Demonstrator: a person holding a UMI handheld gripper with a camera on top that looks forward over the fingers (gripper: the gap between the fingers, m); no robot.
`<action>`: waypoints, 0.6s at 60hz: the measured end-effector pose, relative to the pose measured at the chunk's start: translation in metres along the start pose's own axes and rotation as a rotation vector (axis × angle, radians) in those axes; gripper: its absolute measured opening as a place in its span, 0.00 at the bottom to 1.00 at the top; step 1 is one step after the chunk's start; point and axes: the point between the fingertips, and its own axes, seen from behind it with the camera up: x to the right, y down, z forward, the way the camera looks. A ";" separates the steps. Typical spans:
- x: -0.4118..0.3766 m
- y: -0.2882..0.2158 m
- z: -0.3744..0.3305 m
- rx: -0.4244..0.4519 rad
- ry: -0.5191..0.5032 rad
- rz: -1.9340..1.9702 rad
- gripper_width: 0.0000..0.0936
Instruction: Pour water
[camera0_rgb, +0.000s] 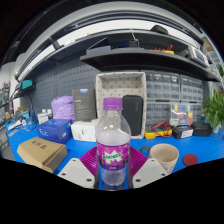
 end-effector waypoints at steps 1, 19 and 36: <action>0.001 0.000 0.000 -0.001 0.006 0.004 0.41; 0.007 -0.005 0.004 -0.058 0.026 0.237 0.41; 0.023 -0.031 0.028 -0.045 0.054 1.047 0.41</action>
